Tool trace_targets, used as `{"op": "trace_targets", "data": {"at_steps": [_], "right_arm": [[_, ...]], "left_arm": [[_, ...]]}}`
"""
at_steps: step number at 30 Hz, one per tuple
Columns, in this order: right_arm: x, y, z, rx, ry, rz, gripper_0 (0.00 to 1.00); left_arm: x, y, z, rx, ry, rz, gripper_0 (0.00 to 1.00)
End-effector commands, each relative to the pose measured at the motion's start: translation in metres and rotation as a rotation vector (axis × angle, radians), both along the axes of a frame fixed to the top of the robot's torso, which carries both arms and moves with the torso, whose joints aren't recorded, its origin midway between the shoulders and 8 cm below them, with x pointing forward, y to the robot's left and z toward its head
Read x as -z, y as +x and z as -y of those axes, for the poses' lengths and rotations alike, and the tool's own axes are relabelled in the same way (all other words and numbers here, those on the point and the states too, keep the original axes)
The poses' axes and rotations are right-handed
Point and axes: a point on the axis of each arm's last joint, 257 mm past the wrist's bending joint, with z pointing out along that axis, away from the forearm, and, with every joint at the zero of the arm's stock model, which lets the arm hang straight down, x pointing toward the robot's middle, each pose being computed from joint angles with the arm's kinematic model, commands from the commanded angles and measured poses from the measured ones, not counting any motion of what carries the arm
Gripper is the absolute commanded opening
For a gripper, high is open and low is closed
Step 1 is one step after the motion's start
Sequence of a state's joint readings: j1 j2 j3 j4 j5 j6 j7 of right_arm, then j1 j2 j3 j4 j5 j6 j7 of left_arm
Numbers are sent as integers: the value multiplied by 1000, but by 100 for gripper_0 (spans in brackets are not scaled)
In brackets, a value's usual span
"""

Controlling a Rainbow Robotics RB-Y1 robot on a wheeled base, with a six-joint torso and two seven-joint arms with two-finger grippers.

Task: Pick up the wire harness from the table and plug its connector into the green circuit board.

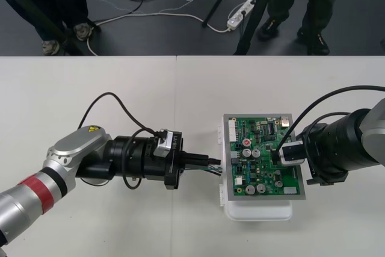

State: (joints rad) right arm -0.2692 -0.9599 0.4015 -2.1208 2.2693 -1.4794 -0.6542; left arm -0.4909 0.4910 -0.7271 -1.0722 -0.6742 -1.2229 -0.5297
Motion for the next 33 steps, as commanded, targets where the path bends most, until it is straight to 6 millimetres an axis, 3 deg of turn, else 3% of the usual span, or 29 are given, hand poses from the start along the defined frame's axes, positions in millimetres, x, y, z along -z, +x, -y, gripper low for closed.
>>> {"op": "trace_targets", "data": {"at_steps": [1, 13, 33], "right_arm": [[-10, 4, -14, 7, 23, 17, 100], [-13, 0, -27, -6, 51, 18, 100], [-13, 0, -29, -2, 56, 19, 100]], "left_arm": [[-13, -1, 21, 34, -16, 102, 0], [-10, 8, 25, 3, -4, 97, 0], [-8, 4, 34, 12, 1, 90, 0]]}}
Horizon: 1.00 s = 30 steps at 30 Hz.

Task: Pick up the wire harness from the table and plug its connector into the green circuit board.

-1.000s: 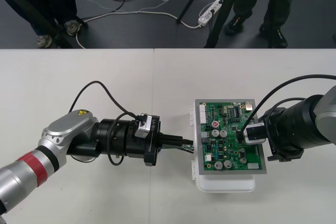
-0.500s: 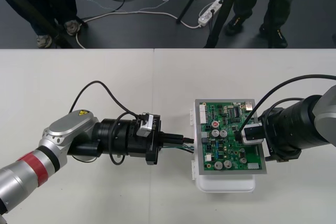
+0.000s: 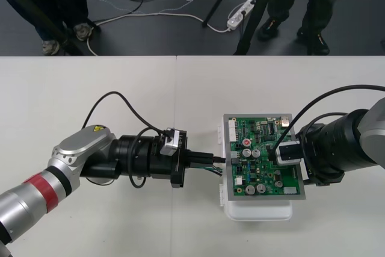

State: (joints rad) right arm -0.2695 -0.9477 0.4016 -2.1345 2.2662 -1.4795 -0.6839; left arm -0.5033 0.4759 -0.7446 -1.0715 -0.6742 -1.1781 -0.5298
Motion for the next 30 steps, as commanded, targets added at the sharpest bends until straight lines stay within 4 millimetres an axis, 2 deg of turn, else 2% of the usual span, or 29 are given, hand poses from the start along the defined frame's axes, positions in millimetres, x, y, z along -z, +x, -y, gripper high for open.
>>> {"op": "trace_targets", "data": {"at_steps": [1, 30], "right_arm": [[-12, 2, -20, -14, 31, 19, 100], [-11, -1, -22, -2, 44, 7, 100]], "left_arm": [[-10, -2, 22, 31, -8, 87, 0], [-12, 2, 27, 17, -13, 88, 0]]}}
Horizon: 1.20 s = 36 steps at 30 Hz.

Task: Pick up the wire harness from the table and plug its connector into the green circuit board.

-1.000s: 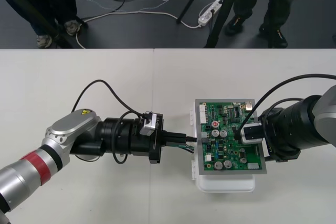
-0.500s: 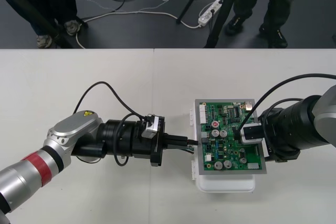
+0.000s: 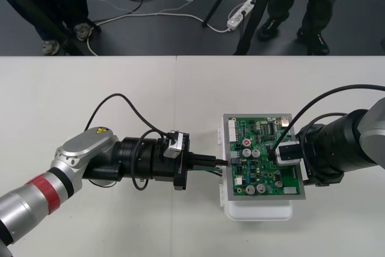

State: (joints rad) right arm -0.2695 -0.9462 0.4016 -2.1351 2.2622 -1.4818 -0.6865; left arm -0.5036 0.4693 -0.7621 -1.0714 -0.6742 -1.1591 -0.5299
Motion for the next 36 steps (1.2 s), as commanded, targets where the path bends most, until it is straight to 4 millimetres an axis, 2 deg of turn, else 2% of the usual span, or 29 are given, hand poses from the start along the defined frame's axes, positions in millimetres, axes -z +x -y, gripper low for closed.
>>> {"op": "trace_targets", "data": {"at_steps": [1, 36], "right_arm": [[-11, 0, -21, -3, 40, 12, 100], [-10, 0, -21, 1, 42, 8, 100]], "left_arm": [[-17, 4, 21, 19, -23, 95, 0], [-18, 8, 29, 5, -22, 110, 0]]}}
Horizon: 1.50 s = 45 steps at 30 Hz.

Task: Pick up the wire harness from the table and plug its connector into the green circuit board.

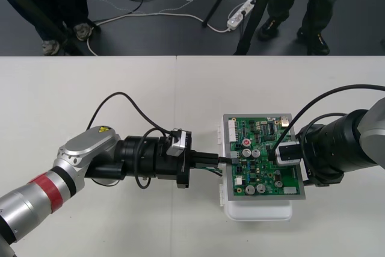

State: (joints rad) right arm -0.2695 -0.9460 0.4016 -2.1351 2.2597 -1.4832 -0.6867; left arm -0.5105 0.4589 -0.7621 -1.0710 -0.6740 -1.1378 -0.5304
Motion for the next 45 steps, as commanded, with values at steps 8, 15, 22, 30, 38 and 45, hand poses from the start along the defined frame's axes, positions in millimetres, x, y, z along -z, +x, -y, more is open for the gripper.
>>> {"op": "trace_targets", "data": {"at_steps": [8, 15, 22, 30, 38, 45], "right_arm": [[-10, 0, -20, -1, 39, 10, 100], [-10, 0, -21, -3, 39, 10, 100], [-10, 0, -21, -2, 40, 11, 100], [-10, -2, -23, -2, 49, 1, 100], [-10, -3, -24, -4, 54, -4, 100], [-10, -4, -27, -1, 63, -9, 100]], "left_arm": [[-13, -1, 25, 27, -17, 104, 0], [-12, -2, 26, 32, -15, 109, 0], [-11, -4, 26, 35, -14, 106, 0], [-15, -8, 30, 46, -25, 103, 0], [-18, -12, 33, 55, -38, 94, 0], [-18, -14, 34, 59, -40, 93, 0]]}}
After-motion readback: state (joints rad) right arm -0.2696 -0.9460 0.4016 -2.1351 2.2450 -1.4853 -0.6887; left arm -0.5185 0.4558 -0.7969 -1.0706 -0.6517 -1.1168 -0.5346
